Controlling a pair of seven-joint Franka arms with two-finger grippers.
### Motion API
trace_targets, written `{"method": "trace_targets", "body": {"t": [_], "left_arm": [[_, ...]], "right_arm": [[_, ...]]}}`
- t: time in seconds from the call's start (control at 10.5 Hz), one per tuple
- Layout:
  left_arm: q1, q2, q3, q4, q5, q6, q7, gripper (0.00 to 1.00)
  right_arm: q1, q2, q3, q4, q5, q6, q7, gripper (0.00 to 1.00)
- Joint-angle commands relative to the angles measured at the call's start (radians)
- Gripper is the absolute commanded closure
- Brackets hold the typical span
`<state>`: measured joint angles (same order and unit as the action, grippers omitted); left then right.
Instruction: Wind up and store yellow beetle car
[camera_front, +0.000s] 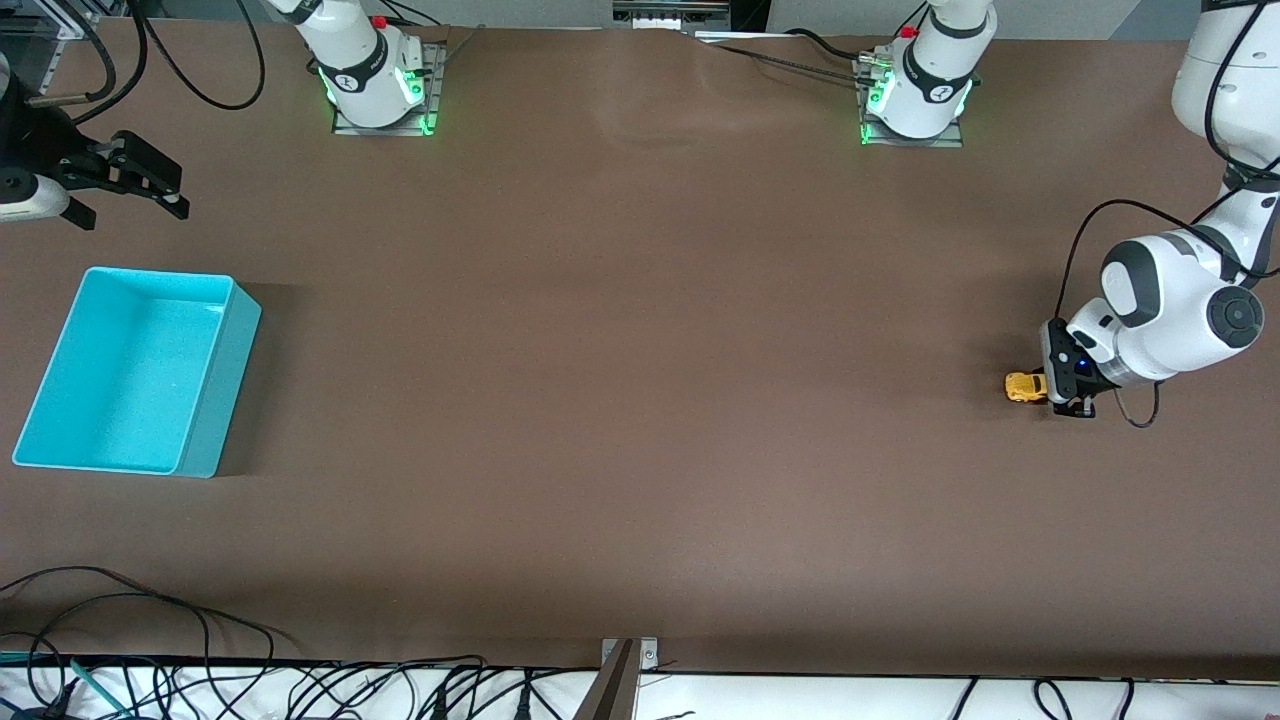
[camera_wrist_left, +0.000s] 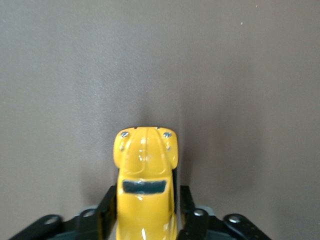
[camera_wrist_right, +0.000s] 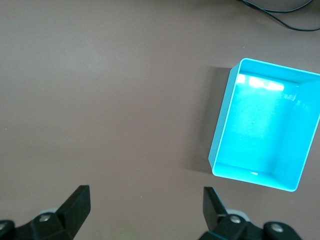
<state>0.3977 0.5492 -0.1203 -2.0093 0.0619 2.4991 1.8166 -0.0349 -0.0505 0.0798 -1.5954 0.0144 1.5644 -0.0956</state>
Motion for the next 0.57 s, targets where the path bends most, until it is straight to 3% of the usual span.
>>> {"method": "trace_targets", "body": {"t": [0.0,0.29,0.48], "left_arm": [[0.007,-0.026,-0.018,0.027,0.015,-0.064,0.012,0.0],[0.004,-0.113,-0.068,0.056,0.013,-0.245,-0.052,0.0],[0.003,-0.117,-0.108,0.157,0.021,-0.414,-0.126,0.0]], "right_arm": [[0.003,-0.003,0.0,0.012,-0.013,-0.018,-0.006,0.0],[0.003,-0.003,0.001,0.012,-0.013,-0.018,-0.006,0.0],[0.003,-0.002,0.0,0.012,-0.013,-0.018,-0.006,0.0]]}}
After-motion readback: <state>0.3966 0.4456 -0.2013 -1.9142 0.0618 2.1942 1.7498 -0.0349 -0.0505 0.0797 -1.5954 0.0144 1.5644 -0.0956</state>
